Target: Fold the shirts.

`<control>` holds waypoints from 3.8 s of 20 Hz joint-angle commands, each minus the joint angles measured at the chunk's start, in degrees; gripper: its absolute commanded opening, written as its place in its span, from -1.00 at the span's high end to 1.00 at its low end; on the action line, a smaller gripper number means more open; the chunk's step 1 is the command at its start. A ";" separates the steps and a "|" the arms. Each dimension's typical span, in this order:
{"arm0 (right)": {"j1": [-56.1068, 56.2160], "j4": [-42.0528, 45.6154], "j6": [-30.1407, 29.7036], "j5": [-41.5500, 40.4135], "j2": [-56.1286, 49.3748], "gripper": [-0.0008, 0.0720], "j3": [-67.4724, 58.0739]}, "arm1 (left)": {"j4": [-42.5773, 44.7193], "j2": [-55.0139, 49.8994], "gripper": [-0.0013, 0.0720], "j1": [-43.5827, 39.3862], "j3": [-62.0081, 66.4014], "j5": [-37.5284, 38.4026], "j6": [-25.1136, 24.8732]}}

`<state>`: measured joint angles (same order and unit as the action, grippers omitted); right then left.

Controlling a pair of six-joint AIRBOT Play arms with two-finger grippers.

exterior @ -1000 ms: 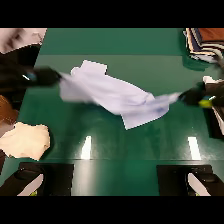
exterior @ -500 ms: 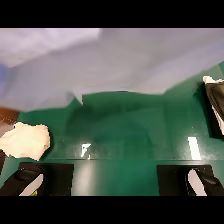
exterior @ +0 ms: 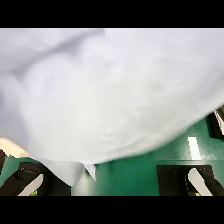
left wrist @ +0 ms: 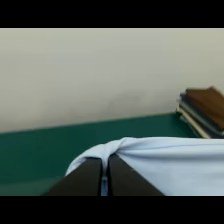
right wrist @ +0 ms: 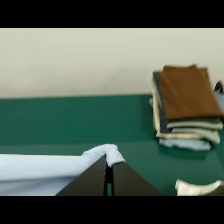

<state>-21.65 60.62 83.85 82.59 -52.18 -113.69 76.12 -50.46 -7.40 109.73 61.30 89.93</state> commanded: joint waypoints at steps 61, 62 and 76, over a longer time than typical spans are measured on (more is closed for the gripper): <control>15.15 1.88 -1.44 -10.60 -14.95 -0.42 48.78 | -14.19 -1.99 -0.37 7.67 -82.84 1.57 3.08; 15.15 1.88 -1.44 -10.60 -14.97 -0.42 48.78 | -14.19 -1.99 -0.37 6.54 -83.52 1.25 3.08; 8.85 10.25 -1.44 3.80 -13.92 -0.42 51.43 | -14.86 -1.97 0.90 3.56 -80.24 2.16 2.40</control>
<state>-10.31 66.61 82.39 80.31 -66.87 -64.05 61.30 -52.49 -3.81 27.57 62.76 92.71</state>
